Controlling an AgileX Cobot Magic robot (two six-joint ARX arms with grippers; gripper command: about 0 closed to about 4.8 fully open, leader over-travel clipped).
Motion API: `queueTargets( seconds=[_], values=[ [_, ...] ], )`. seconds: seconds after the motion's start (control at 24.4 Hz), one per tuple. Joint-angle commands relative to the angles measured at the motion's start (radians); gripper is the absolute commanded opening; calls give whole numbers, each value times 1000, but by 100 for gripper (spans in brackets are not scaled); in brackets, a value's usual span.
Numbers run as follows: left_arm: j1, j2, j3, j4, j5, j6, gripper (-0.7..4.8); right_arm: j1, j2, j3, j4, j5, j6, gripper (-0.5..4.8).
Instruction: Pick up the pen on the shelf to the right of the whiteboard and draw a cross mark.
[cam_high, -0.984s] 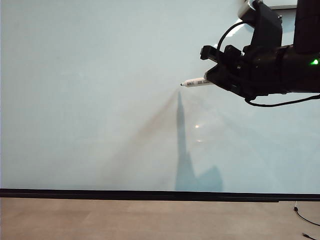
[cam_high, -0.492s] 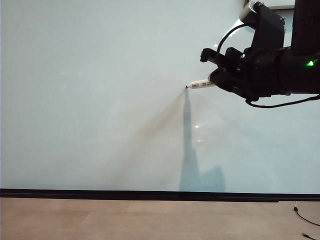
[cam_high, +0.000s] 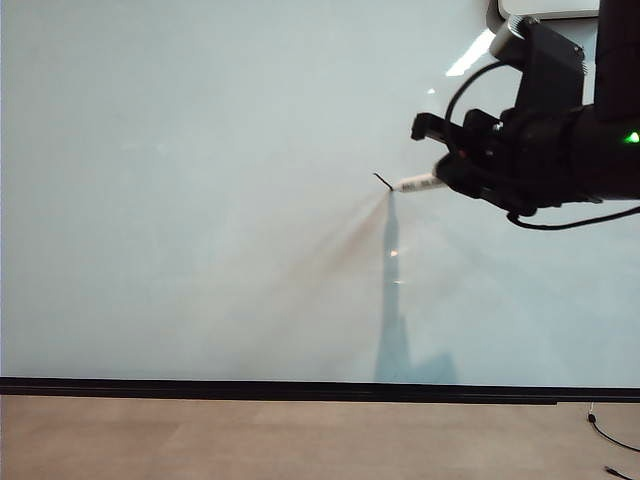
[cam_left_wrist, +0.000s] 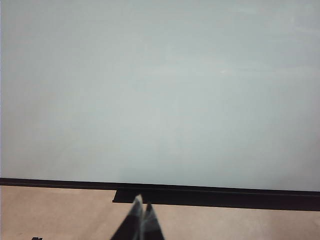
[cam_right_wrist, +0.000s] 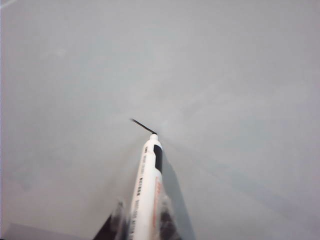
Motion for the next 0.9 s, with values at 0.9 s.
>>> queueTargets(
  seconds=[0.9],
  values=[
    [0, 0, 3, 13, 0, 4, -4, -2, -3, -41, -19, 180, 3, -3]
  ],
)
